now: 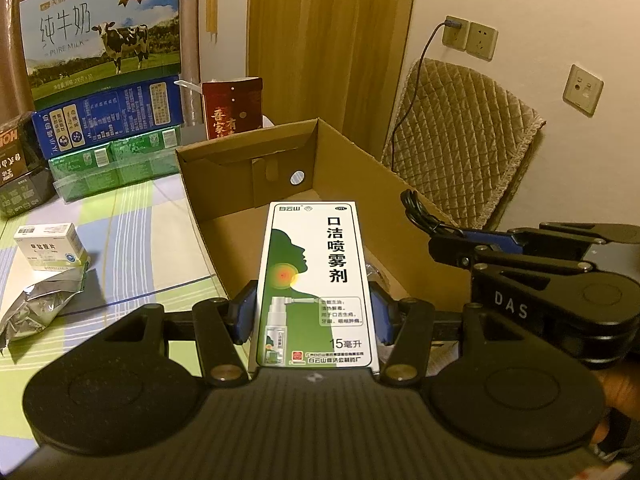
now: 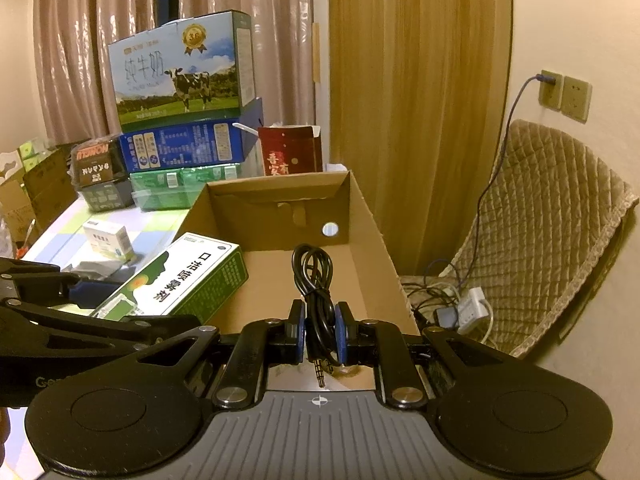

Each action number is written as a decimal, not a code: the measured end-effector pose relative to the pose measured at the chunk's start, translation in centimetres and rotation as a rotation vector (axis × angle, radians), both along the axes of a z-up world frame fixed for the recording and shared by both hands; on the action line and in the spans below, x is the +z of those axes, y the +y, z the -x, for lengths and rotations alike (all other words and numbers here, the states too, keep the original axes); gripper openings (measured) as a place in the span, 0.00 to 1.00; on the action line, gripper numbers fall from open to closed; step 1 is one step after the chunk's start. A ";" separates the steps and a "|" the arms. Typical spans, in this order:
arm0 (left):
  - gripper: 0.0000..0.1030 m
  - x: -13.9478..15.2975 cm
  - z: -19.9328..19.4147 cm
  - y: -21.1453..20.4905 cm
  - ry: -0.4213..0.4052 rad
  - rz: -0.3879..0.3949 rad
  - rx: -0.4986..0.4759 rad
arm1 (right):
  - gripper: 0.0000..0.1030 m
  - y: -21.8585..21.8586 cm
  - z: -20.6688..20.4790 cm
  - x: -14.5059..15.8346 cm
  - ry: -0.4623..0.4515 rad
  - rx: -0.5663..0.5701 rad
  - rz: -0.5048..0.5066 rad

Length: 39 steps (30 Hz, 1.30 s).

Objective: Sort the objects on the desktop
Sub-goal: 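Lower both items into the cardboard box and open both tools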

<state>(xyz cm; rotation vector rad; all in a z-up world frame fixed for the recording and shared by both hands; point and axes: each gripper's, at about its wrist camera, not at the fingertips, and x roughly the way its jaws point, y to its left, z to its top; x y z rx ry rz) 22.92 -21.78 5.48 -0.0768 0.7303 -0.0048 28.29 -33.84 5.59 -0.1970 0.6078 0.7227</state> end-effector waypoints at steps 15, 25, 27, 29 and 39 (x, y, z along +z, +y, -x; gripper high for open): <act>0.43 -0.7 -1.9 -0.4 0.003 -0.014 -0.001 | 0.12 0.2 -1.1 -0.3 -0.002 -0.002 0.007; 0.42 0.1 -1.6 1.6 -0.033 -0.010 0.035 | 0.12 0.0 -1.0 -0.5 0.008 -0.002 0.007; 0.42 0.1 -1.3 2.1 -0.032 -0.002 0.045 | 0.12 0.1 -0.9 -0.5 0.010 0.002 0.005; 0.42 0.0 -0.9 2.7 -0.030 0.004 0.061 | 0.12 0.4 -0.8 -0.6 0.013 0.008 0.005; 0.44 -0.2 0.7 4.5 -0.028 0.021 0.099 | 0.24 0.9 -0.9 -0.1 0.032 0.021 -0.070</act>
